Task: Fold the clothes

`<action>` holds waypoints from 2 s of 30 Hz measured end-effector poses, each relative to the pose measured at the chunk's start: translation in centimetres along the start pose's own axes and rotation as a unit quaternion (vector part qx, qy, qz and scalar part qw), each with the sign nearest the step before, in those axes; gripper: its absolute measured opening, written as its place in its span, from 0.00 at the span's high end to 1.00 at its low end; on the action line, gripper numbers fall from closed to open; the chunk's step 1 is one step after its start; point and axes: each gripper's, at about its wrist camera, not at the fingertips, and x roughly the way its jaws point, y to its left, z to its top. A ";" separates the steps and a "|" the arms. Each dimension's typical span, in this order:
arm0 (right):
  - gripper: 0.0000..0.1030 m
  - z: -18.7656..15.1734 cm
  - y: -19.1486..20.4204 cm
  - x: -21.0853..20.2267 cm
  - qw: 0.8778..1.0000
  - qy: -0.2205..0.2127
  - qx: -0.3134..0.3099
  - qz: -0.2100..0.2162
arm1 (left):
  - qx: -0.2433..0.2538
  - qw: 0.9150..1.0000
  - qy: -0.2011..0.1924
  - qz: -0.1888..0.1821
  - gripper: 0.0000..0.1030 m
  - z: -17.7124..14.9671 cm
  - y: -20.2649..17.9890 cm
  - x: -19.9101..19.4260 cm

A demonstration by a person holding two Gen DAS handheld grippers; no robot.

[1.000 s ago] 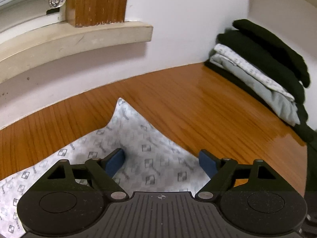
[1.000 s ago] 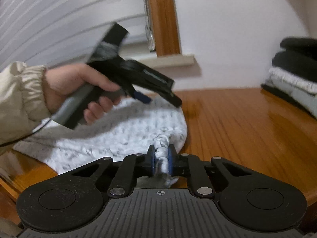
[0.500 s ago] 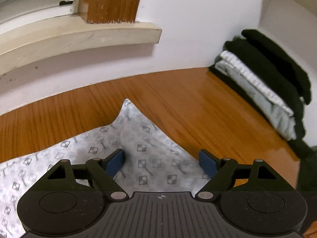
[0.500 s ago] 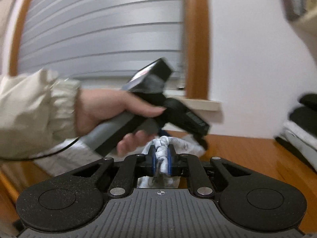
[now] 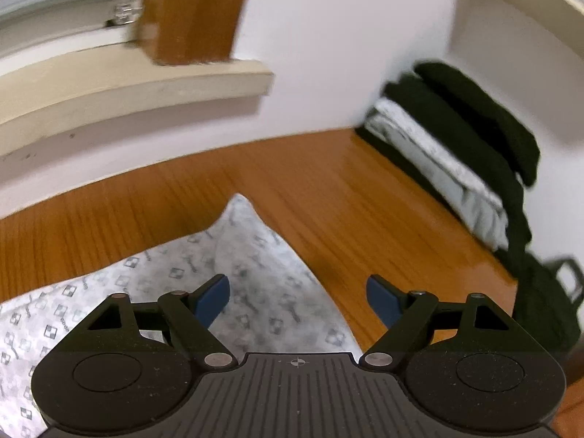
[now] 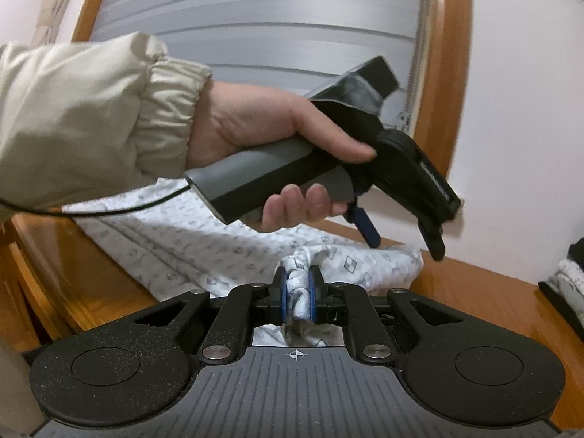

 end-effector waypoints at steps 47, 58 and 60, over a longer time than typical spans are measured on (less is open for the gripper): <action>0.52 5.7 9.9 11.4 0.972 0.041 0.065 0.222 | -0.152 0.965 -0.191 0.100 0.29 -16.6 27.2 -25.5; 0.54 4.4 11.4 11.2 0.972 0.107 -0.091 0.190 | -0.108 0.977 -0.152 0.100 0.27 -16.1 25.1 -22.5; 0.54 3.8 9.3 11.2 0.976 0.117 -0.099 0.157 | -0.106 0.978 -0.152 0.094 0.27 -16.1 24.7 -22.6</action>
